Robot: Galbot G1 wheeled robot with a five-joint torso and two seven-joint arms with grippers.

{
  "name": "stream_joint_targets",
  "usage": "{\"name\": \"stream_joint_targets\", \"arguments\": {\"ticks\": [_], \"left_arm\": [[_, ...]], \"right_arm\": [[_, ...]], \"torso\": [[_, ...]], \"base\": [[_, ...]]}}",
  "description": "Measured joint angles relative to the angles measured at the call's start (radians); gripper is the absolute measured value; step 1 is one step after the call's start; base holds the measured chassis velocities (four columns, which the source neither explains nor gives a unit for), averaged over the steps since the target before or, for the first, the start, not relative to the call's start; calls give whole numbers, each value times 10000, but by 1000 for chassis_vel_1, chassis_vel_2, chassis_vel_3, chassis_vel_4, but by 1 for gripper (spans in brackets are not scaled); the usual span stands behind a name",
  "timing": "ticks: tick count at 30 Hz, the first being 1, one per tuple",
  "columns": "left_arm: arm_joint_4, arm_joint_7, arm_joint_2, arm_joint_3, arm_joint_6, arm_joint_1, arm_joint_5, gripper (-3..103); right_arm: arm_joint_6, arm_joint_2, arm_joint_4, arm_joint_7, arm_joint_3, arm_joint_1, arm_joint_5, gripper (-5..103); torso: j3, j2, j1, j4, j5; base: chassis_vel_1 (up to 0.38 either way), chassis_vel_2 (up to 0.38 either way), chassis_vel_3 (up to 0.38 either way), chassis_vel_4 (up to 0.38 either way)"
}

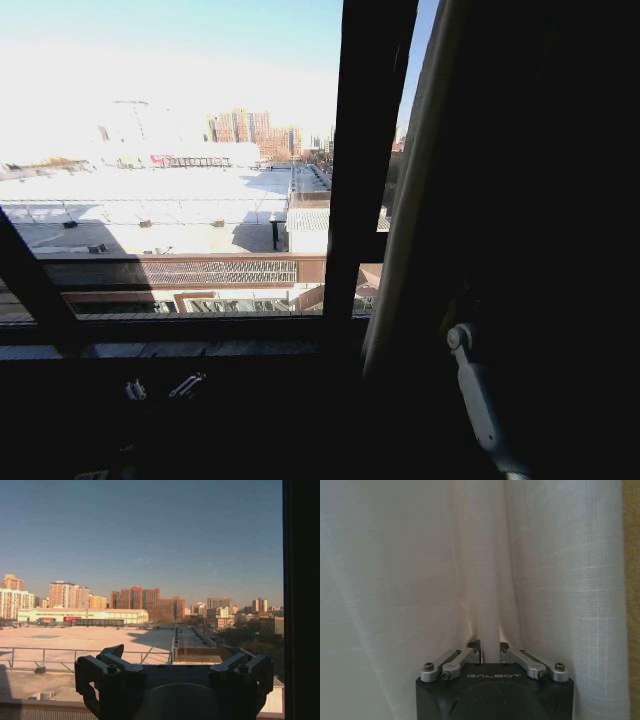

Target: Open the curtains by pulling them apart, changing their state from closed to fully open.

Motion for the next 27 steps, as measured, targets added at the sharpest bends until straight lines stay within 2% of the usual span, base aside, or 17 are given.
{"name": "stream_joint_targets", "arguments": {"ticks": [1,2,3,5,7,8,10,11,12,14,17,18,21,23,24,27], "left_arm": [[12,4,0,11,0,-25,-1,100],[22,4,-2,14,0,-45,-1,100],[51,4,-16,41,5,-126,0,100],[58,6,-23,54,18,-152,1,100],[63,6,-38,96,89,-234,9,100],[64,7,-37,105,132,-260,12,100],[64,17,-35,123,174,-284,13,100],[63,13,-26,135,234,-345,15,100],[67,13,-22,137,251,-381,16,100],[75,13,-22,139,269,-406,16,100],[85,13,-27,155,359,-459,20,100],[85,13,-27,155,359,-459,20,100],[85,13,-14,166,511,-545,27,100],[85,11,-5,167,561,-575,29,100],[85,6,46,167,661,-643,37,100],[86,0,85,166,724,-682,54,100]], "right_arm": [[-65,-10,302,-177,-81,-181,51,19],[-118,-18,602,-347,-165,-386,78,19],[-235,-10,1343,-724,-374,-905,111,30],[-288,8,1655,-849,-454,-1144,111,30],[-447,110,2377,-1094,-665,-1790,111,41],[-489,170,2647,-1128,-747,-2042,107,46],[-510,226,2866,-1144,-821,-2228,98,46],[-522,357,3352,-1140,-1040,-2676,69,57],[-525,420,3600,-1122,-1158,-2852,40,62],[-524,458,3777,-1105,-1278,-2946,21,62],[-511,580,3928,-965,-1700,-2893,-119,79],[-511,580,3928,-965,-1700,-2893,-119,79],[-458,761,3859,-930,-2156,-2661,-328,95],[-447,799,3833,-930,-2281,-2607,-375,95],[-413,876,3690,-935,-2587,-2425,-480,100],[-305,950,3359,-965,-2811,-2147,-612,100]], "torso": [[0,0,0,0,0],[-1,0,0,3,-1],[0,0,0,2,-2],[-1,0,0,2,-3],[-1,0,0,1,-4],[-1,0,-1,0,-1],[-1,1,-1,0,-1],[-1,1,-1,0,-2],[-1,1,-1,1,0],[-1,1,-1,-1,-4],[-1,1,-1,2,-3],[-1,1,-1,2,-3],[0,0,-1,3,-1],[-1,0,0,2,-1],[-1,0,-1,1,-2],[-1,1,-1,2,-2]], "base": [[0,0,0,0],[0,0,0,0],[0,0,0,0],[0,0,0,0],[0,0,0,0],[0,0,0,0],[0,0,0,0],[0,0,0,0],[0,0,0,0],[0,0,0,0],[0,0,0,0],[0,0,0,0],[0,0,0,0],[0,0,0,0],[0,0,0,0],[0,0,0,0]]}}
